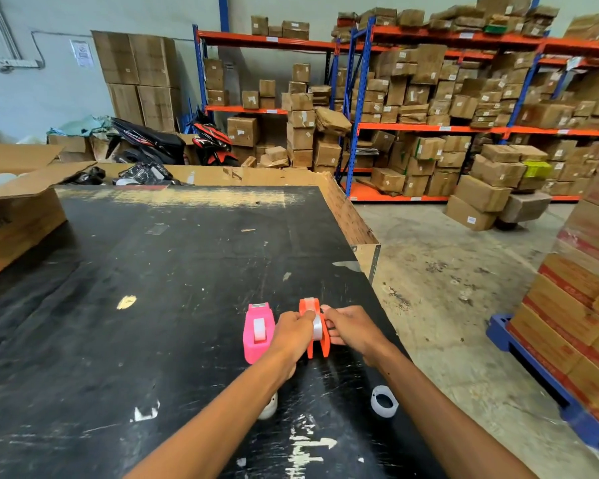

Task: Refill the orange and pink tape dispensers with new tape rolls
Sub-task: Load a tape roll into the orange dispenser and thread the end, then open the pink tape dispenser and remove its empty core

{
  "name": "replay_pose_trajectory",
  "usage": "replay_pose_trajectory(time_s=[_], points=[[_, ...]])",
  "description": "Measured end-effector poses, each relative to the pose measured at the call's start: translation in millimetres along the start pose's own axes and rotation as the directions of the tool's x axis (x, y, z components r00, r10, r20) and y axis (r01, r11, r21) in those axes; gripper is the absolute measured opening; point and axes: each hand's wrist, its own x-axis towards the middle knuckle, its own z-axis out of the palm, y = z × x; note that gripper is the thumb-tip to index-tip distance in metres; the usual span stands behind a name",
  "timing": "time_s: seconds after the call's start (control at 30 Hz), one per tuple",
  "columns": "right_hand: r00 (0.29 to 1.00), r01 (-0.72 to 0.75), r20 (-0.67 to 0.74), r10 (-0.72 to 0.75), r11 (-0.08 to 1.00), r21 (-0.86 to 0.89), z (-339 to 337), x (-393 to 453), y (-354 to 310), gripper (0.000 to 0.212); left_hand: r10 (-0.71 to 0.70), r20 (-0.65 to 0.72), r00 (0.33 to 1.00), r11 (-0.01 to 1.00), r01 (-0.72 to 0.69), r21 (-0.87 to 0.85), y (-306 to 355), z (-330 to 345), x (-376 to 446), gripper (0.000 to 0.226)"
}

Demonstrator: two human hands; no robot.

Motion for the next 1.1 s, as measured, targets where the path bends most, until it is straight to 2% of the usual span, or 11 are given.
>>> replay_pose_trajectory(time_s=[0.13,0.23,0.33,0.43,0.53,0.67,0.77,0.83,0.9,1.0,1.1], points=[[0.999,0.027,-0.018,-0.027,0.999,-0.025,-3.4,-1.5,-4.3,0.042,0.052,0.009,0.999,0.999,-0.052,0.016,3.2,-4.6,-6.3,0.032],[0.996,0.065,-0.052,-0.072,0.991,-0.121,-7.2,-4.0,-12.3,0.033,0.074,0.036,0.997,0.996,-0.076,0.044,10.1,-13.4,-14.1,0.024],[0.966,0.179,-0.136,-0.218,0.951,-0.253,-8.3,-3.0,-23.2,0.029,0.134,0.041,0.99,0.99,-0.136,0.039,14.7,-31.7,-22.4,0.013],[0.911,0.318,-0.166,-0.376,0.901,-0.294,5.4,-14.8,-45.7,0.018,0.232,-0.049,0.971,0.965,-0.223,0.139,14.5,-57.7,-26.4,0.038],[0.907,0.382,-0.045,-0.418,0.865,-0.326,32.1,-20.3,-64.1,0.016,0.285,-0.086,0.955,0.922,-0.248,0.296,7.3,-89.6,-26.9,0.057],[0.955,0.297,0.156,-0.253,0.793,-0.531,68.4,-15.5,-65.9,0.019,0.193,0.088,0.977,0.866,-0.212,0.454,-11.8,-119.7,-18.7,0.085],[0.974,0.221,0.118,-0.195,0.678,-0.701,88.0,-11.5,-61.2,0.021,0.211,0.224,0.951,0.827,-0.296,0.478,-20.9,-121.6,-16.1,0.063],[0.977,0.171,0.054,-0.204,0.613,-0.771,95.3,-11.5,-60.2,0.036,0.242,0.206,0.948,0.792,-0.316,0.522,-29.3,-116.3,-10.1,0.052],[0.972,0.154,0.02,-0.235,0.569,-0.808,98.6,-13.1,-60.7,0.04,0.268,0.142,0.953,0.776,-0.301,0.554,-37.9,-114.3,-5.1,0.05],[0.961,0.16,0.008,-0.275,0.537,-0.828,102.6,-18.0,-62.4,0.036,0.316,0.108,0.943,0.741,-0.316,0.592,-40.6,-113.0,-6.7,0.052],[0.947,0.178,-0.019,-0.321,0.572,-0.801,106.6,-22.5,-59.0,0.025,0.352,0.118,0.928,0.71,-0.347,0.612,-37.8,-113.7,-12.1,0.051]])
